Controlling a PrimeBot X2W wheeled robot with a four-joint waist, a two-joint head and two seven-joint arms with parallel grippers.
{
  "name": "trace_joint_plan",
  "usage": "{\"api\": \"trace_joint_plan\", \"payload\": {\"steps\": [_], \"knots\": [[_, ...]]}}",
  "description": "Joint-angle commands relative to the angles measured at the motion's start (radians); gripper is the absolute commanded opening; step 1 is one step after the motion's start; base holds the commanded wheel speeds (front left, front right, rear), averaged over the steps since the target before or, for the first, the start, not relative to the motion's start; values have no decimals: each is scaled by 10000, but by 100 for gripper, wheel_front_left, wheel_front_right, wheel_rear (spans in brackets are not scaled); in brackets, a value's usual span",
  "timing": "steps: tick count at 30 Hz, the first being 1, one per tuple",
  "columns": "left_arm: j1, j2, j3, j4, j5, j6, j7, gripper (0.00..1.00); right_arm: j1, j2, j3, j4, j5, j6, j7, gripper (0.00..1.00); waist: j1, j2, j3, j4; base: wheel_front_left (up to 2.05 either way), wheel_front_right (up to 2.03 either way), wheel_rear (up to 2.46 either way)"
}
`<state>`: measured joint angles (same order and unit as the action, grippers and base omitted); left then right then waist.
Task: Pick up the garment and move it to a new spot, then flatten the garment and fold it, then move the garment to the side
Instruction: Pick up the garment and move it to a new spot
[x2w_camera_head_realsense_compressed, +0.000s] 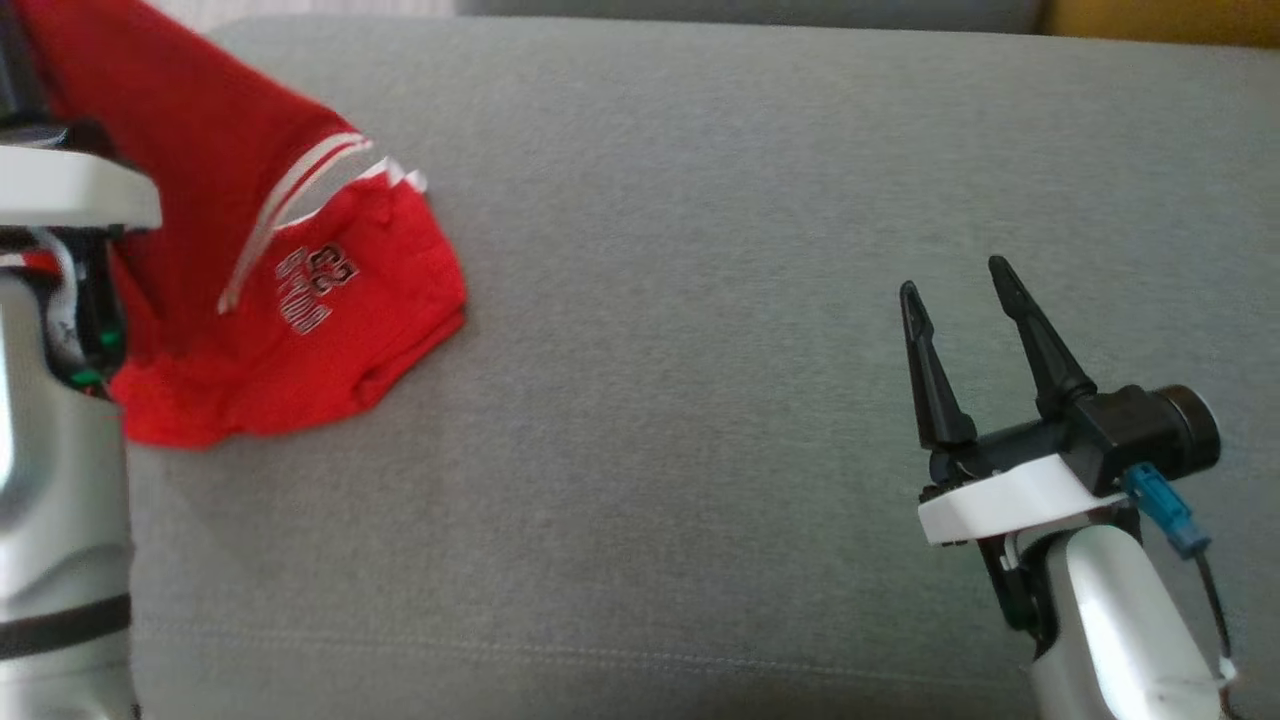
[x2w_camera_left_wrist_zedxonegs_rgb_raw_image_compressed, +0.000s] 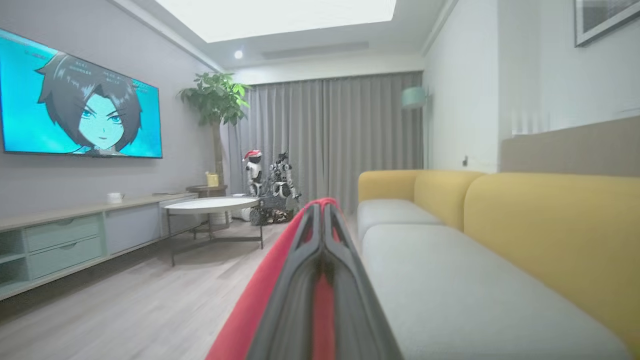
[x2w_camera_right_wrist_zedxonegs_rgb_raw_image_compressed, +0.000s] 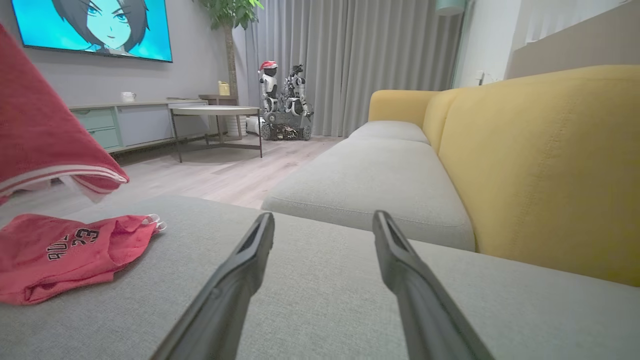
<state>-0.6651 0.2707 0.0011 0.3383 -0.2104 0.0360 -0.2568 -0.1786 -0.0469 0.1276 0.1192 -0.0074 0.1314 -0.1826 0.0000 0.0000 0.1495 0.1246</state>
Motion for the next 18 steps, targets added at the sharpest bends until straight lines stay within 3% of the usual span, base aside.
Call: {"api": "trace_joint_plan", "payload": {"steps": [1,10,18], "knots": [[-180,277,263,-527,111,10,-46,0,-214,-33,223,-241,62,-7,-110,100,0,0,-202,-250,0,0,0],[-579,-498,-798,-2345,145,-207,677,0,-351,-33,337,-16,486,-7,-418,100,0,0,-445,-1450,0,0,0],[-1257,-1348,-1875,-2690,224,-239,1456,0,-782,-33,512,-66,918,-7,-625,100,0,0,-63,-2857,0,0,0]]}}
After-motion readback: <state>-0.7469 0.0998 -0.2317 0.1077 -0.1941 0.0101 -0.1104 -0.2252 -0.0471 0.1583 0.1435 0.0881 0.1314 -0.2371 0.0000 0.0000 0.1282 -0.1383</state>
